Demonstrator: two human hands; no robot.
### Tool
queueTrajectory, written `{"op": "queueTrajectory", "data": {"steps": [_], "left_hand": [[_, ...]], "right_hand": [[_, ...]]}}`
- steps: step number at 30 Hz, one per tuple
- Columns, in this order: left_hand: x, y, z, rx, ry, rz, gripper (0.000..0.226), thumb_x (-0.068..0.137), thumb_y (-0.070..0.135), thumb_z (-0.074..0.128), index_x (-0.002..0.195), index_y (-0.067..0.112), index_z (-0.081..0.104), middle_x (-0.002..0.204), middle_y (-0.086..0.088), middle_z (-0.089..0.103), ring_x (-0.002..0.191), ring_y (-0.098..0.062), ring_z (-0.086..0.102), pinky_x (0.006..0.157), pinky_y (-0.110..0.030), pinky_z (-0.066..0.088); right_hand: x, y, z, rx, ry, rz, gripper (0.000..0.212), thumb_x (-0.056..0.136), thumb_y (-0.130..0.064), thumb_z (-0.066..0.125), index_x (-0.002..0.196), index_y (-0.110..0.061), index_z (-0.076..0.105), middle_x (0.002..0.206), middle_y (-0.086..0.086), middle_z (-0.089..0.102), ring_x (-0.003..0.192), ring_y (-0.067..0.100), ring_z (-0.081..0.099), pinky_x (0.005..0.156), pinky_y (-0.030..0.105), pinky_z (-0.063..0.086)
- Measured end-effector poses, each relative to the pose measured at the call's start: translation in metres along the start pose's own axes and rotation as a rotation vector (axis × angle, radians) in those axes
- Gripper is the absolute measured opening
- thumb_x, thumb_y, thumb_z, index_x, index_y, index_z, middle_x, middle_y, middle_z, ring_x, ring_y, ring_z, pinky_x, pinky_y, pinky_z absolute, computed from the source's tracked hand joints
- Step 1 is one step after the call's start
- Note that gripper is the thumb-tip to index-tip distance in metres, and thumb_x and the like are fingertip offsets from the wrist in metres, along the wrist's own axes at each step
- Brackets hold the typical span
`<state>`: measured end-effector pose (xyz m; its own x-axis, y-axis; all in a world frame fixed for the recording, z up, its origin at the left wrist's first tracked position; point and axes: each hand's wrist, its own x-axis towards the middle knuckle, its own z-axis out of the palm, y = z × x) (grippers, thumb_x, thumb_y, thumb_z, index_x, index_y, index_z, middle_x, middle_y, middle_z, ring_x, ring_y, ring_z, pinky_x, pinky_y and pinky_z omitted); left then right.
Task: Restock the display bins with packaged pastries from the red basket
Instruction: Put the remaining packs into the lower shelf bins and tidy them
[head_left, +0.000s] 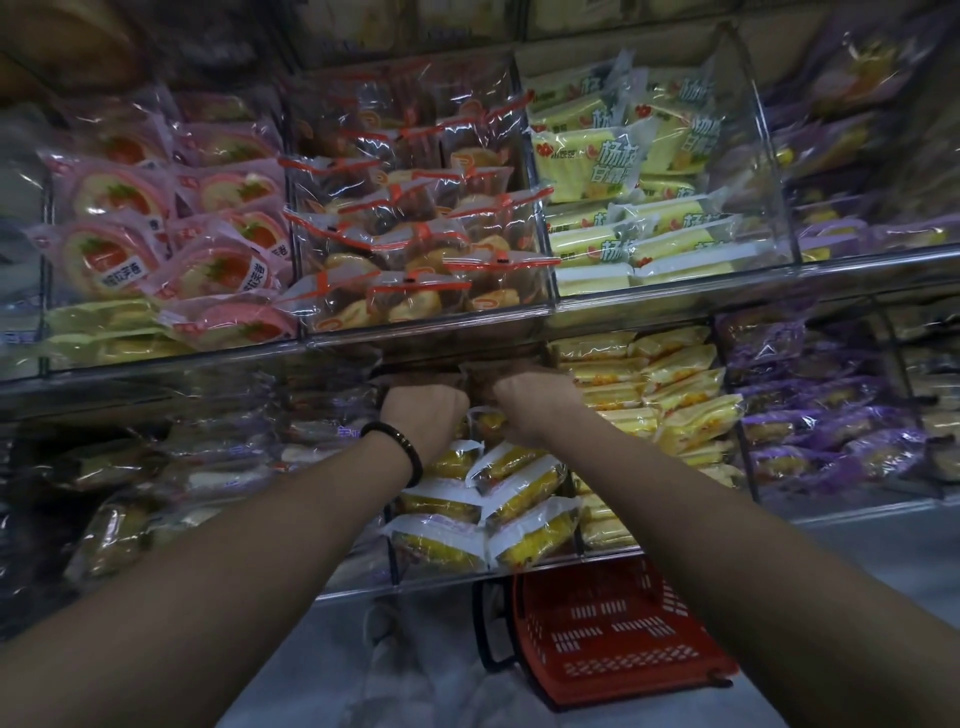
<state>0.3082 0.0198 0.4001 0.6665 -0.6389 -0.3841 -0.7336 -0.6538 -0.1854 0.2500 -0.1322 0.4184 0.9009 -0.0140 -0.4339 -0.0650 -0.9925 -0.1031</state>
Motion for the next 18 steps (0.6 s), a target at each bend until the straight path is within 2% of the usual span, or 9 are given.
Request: {"op": "queueTrajectory", "data": {"steps": [3,5,8,10,12,16,18], "left_hand": [[0.0,0.001,0.003,-0.03,0.027,-0.021,0.019,0.1,0.015,0.057,0.106,0.02,0.073,0.098,0.001,0.074,0.091,-0.025,0.073,0.063,-0.031,0.044],[-0.001,0.0,0.006,-0.053,0.035,-0.04,0.017,0.099,0.017,0.058,0.103,0.02,0.075,0.097,0.0,0.074,0.091,-0.026,0.071,0.066,-0.031,0.045],[0.0,0.0,0.007,-0.014,0.048,-0.038,0.018,0.095,0.013,0.059,0.095,0.019,0.076,0.091,-0.001,0.071,0.091,-0.027,0.066,0.085,-0.037,0.051],[0.0,0.001,0.006,0.031,0.073,-0.055,0.017,0.092,0.01,0.06,0.091,0.016,0.076,0.088,-0.002,0.07,0.092,-0.028,0.064,0.095,-0.04,0.048],[0.0,0.002,0.005,0.053,0.103,-0.073,0.016,0.091,0.01,0.061,0.092,0.015,0.076,0.092,-0.005,0.07,0.097,-0.031,0.062,0.097,-0.043,0.044],[-0.001,0.004,0.005,0.116,0.118,-0.093,0.018,0.092,0.008,0.061,0.098,0.015,0.076,0.099,-0.009,0.07,0.104,-0.035,0.06,0.103,-0.048,0.042],[-0.001,0.006,0.006,0.127,0.108,-0.1,0.021,0.094,0.006,0.058,0.103,0.013,0.075,0.105,-0.011,0.07,0.109,-0.036,0.06,0.109,-0.049,0.039]], "right_hand": [[0.001,-0.003,0.011,0.011,0.004,0.023,0.019,0.097,-0.03,0.069,0.113,-0.022,0.065,0.102,0.001,0.065,0.088,0.021,0.058,0.072,0.035,0.047],[0.0,-0.004,0.019,0.003,0.024,0.03,0.016,0.095,-0.033,0.071,0.108,-0.024,0.066,0.097,-0.003,0.063,0.091,0.02,0.061,0.08,0.035,0.047],[-0.001,-0.007,0.027,-0.044,0.108,0.064,0.006,0.096,-0.029,0.071,0.101,-0.027,0.07,0.096,-0.001,0.073,0.102,0.022,0.069,0.096,0.04,0.049],[-0.002,-0.008,0.027,-0.075,0.153,0.081,0.006,0.097,-0.031,0.07,0.102,-0.027,0.071,0.098,-0.001,0.075,0.107,0.022,0.068,0.1,0.041,0.047],[-0.002,-0.01,0.027,-0.087,0.154,0.092,0.005,0.098,-0.027,0.068,0.102,-0.027,0.07,0.095,-0.001,0.074,0.101,0.022,0.069,0.095,0.04,0.049],[0.001,-0.018,0.029,-0.054,0.145,0.133,0.011,0.098,-0.016,0.065,0.096,-0.025,0.069,0.081,-0.003,0.067,0.072,0.021,0.063,0.068,0.032,0.047],[0.004,-0.02,0.03,-0.026,0.129,0.136,0.013,0.098,-0.013,0.064,0.098,-0.024,0.071,0.08,-0.003,0.064,0.076,0.022,0.068,0.065,0.032,0.049]]}}
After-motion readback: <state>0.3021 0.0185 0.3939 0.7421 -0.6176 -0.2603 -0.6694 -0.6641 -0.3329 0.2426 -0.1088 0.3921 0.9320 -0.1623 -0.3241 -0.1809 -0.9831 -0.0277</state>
